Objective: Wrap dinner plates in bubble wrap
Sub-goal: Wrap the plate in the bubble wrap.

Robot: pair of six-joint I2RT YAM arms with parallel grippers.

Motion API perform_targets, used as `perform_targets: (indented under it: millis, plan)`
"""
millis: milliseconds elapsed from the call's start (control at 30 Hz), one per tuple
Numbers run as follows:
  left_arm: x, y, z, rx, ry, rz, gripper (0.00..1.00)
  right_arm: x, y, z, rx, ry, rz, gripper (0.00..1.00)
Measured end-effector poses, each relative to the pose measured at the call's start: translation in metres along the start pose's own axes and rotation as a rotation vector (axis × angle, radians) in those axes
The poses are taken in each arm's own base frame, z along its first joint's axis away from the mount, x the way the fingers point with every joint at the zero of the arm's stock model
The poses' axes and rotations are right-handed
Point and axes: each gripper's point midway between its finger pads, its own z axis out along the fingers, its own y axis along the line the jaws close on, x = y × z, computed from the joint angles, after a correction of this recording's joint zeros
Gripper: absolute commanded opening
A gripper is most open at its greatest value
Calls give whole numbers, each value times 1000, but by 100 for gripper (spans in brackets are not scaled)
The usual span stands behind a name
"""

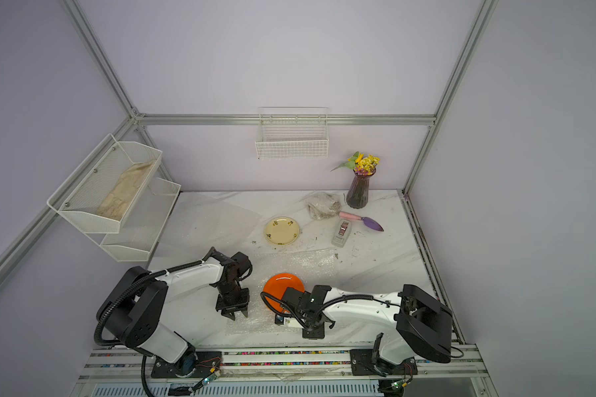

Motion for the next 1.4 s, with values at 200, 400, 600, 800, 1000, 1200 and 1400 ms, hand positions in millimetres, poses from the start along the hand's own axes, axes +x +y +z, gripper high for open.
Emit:
perform_targets:
  millis: [200,400,600,800,1000,1200,1400]
  plan:
    - [-22,7,-23,-90,-101,28,42,-15,-1,-5,-19,-33,6,9]
    - [-19,-2,-28,-52,-91,24,42,-10,11,8,-67,10,2,30]
    - [-15,-2,-30,-31,-104,-14,44,-10,27,23,-66,56,-52,26]
    - [-7,9,-12,-51,-71,-61,45,-11,17,24,-5,68,-39,0]
    - [0,22,1,-104,-31,-98,40,-11,13,16,20,53,-26,0]
    - [1,32,-5,-160,-32,-92,46,-17,2,5,-24,10,60,0]
    - [-29,9,-64,-112,-207,-21,44,-42,-39,-23,-147,-157,332,0]
